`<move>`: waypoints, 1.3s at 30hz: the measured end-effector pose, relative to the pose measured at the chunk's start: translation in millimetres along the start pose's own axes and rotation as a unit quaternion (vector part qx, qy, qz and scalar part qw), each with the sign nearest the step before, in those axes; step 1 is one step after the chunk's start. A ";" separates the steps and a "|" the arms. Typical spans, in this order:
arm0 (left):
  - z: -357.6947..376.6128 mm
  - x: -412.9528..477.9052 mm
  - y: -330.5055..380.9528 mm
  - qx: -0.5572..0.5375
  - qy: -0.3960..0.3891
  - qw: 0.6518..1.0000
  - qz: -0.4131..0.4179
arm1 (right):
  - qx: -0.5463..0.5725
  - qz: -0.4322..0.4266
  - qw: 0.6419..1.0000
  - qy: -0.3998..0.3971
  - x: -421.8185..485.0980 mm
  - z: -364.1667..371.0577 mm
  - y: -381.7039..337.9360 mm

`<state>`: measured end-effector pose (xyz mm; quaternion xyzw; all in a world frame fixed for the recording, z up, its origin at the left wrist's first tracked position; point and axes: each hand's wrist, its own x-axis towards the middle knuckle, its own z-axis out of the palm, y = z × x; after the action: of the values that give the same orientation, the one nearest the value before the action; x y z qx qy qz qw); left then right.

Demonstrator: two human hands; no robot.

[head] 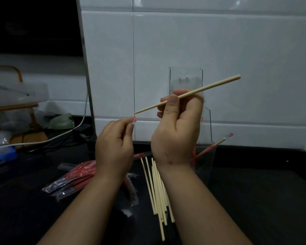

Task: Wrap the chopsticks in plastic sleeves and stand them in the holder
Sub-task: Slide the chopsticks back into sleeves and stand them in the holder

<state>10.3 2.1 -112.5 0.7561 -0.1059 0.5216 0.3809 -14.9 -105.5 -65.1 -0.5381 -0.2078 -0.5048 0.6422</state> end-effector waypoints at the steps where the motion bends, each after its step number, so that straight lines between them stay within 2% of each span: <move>1: 0.0 -1.0 1.0 -0.008 -0.002 1.000 -0.007 | 0.001 -0.001 1.000 0.004 0.3 -0.4 -1.3; 6: -0.3 -2.8 2.0 -0.023 0.001 0.999 -0.034 | 0.021 0.008 1.000 0.019 4.5 -1.7 -5.9; 14: 0.7 -2.3 -0.5 -0.008 0.005 1.000 -0.029 | 0.011 0.022 1.000 0.001 1.4 1.3 -3.9; 29: -1.4 -2.4 -2.2 -0.012 0.001 1.000 -0.020 | 0.008 0.021 1.000 0.014 3.0 -0.3 -7.4; 39: -2.9 -3.1 0.7 0.015 -0.009 1.000 0.009 | -0.007 0.077 0.996 -0.033 0.7 3.0 -1.8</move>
<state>6.5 2.8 -114.4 0.7655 -0.1078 0.5198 0.3637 -15.3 -103.0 -62.7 -0.5738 -0.1832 -0.4371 0.6679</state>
